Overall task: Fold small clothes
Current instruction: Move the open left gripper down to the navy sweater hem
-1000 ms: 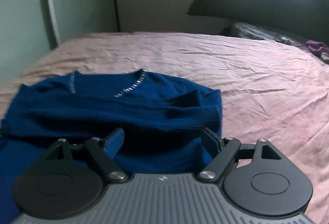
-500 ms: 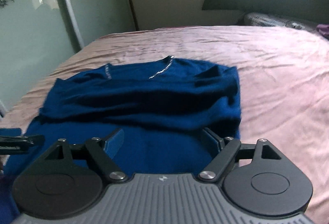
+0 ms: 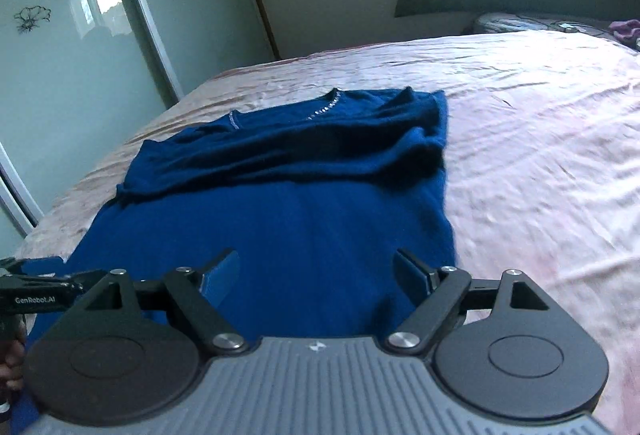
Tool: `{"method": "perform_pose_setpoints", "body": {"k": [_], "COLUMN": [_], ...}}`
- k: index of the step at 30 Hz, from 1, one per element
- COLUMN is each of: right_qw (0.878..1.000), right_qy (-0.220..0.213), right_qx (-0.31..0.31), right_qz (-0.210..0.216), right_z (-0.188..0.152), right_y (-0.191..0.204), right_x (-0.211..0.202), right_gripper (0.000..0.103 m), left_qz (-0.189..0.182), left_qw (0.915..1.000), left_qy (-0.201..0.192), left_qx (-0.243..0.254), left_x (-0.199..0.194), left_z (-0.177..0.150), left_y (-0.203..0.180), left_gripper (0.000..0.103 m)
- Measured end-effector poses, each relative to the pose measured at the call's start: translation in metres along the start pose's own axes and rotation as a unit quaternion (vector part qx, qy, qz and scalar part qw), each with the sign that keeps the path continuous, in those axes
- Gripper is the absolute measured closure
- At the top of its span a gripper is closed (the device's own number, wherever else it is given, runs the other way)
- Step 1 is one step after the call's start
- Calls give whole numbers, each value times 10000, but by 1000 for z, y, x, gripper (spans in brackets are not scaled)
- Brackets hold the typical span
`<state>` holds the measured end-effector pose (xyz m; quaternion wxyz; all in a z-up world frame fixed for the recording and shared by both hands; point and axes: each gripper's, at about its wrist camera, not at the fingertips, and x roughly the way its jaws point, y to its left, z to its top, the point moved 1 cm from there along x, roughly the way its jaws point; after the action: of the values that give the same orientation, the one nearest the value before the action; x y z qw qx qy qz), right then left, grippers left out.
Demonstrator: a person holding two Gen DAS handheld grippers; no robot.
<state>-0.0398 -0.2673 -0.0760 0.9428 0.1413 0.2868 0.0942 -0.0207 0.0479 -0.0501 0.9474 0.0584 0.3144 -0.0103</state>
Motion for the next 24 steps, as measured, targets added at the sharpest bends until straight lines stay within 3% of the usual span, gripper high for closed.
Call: {"method": "perform_pose_setpoints", "body": {"k": [5,8,11,18,22,24], "right_qw": [9940,9965,9982,9962,9973,9976], "right_qy": [-216,-68,21,8,16,60], "right_qx": [-840,-770,-581,-850,-718,-694], "right_qz": [-673,-321,144,189,139,58], "right_z": [-18,-28,-34,-39,-40,-40], "right_y": [12,16,22,36,28,25], "right_x": [-22,-24,-25,-27,-31,-32], "right_gripper": [19,19,19,19,19,19], "left_qz": [-29,-51,147,485,438,334], "left_qw": [10000,9997,9991,9971,9968,9983], "left_qy": [-83,147,75,-216,-238,-195], "left_qx": [2,185,384,541,622,438], "left_x": [-17,-15,-20,-30,-28,-27], "left_z": [-10,-14,-23,-37,-37,-37], "left_y": [6,5,3,7,3,5], "left_gripper": [8,10,9,7,10,10]}}
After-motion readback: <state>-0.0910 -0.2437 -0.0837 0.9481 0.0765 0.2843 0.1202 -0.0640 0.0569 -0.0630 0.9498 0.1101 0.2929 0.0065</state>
